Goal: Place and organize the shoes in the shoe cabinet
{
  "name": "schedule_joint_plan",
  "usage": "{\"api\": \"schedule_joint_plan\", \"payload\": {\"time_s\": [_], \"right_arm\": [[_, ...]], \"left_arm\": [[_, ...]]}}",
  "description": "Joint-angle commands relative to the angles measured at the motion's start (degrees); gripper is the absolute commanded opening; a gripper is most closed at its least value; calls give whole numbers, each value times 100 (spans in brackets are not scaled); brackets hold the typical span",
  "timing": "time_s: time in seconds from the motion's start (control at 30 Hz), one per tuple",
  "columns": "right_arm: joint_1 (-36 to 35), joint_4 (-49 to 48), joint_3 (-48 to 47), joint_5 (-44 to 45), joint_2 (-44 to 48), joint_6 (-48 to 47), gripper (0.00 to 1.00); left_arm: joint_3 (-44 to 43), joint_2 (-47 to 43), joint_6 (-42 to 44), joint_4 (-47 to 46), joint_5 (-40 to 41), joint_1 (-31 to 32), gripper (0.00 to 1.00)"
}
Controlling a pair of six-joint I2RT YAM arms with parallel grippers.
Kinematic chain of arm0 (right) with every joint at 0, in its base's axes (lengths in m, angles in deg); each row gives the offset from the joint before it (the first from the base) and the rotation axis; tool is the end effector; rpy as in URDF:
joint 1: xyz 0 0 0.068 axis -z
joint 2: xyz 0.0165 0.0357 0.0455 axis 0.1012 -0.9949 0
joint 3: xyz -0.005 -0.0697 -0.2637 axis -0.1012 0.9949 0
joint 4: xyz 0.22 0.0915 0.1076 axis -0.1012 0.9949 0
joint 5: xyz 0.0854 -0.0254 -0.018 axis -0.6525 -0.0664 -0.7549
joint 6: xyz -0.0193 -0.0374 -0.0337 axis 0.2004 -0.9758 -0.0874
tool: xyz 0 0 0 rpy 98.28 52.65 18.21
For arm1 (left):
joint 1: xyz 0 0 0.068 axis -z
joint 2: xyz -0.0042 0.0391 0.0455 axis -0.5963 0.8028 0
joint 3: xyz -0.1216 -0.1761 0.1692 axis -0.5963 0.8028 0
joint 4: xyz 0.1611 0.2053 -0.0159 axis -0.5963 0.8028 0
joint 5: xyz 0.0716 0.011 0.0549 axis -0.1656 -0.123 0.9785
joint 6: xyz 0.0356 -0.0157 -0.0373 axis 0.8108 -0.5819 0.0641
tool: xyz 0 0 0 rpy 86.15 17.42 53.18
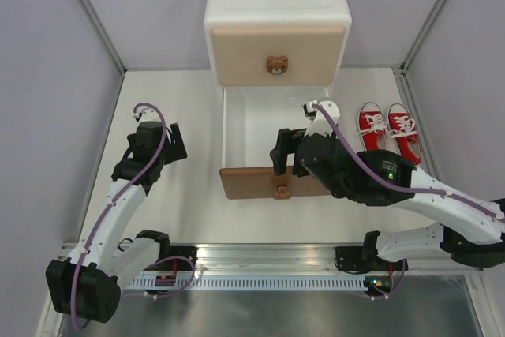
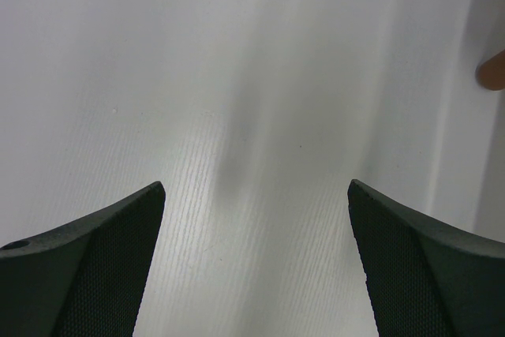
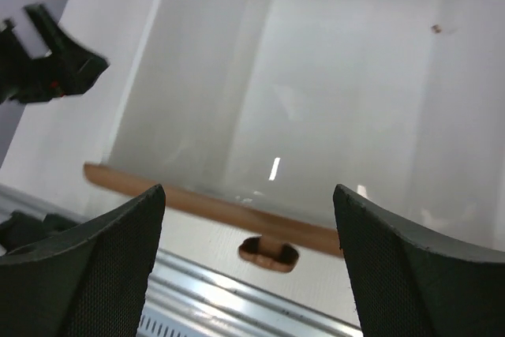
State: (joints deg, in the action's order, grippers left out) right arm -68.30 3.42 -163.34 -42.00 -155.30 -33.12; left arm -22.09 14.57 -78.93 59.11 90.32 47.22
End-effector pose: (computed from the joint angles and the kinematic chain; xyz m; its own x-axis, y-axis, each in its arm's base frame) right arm 0.0806 0.1985 0.4365 -0.5305 0.0936 -0.8425 -0.3058 0.9058 0.2932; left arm 0.1996 -0.0260 0.2766 -0.5783 -0.1854 -0.7944 -0.2521 0.9668 -0.0421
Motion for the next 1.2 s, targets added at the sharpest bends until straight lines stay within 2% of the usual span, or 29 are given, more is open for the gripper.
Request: {"api": "schedule_joint_plan", "payload": {"time_s": [0.0, 0.07, 0.1, 0.3, 0.4, 0.8, 1.17], "right_arm": [[989, 62, -133, -183, 40, -695, 90], [1528, -78, -54, -516, 49, -1054, 89], [2079, -123, -28, -657, 40, -1161, 89], [3777, -676, 481, -1554, -65, -1671, 90], [4349, -949, 806, -2099, -206, -1785, 90], [4510, -1239, 948, -3374, -277, -1777, 87], [4501, -967, 895, -3621, -83, -1839, 87]], "left_arm": [[63, -47, 207, -214, 83, -24, 98], [72, -38, 207, -223, 83, -24, 99], [72, -38, 207, -214, 75, -24, 99], [72, -21, 216, -223, 75, -24, 98], [63, -12, 207, -214, 40, -24, 99], [37, 67, 198, -214, -75, -24, 99], [37, 50, 190, -223, -128, -24, 99]]}}
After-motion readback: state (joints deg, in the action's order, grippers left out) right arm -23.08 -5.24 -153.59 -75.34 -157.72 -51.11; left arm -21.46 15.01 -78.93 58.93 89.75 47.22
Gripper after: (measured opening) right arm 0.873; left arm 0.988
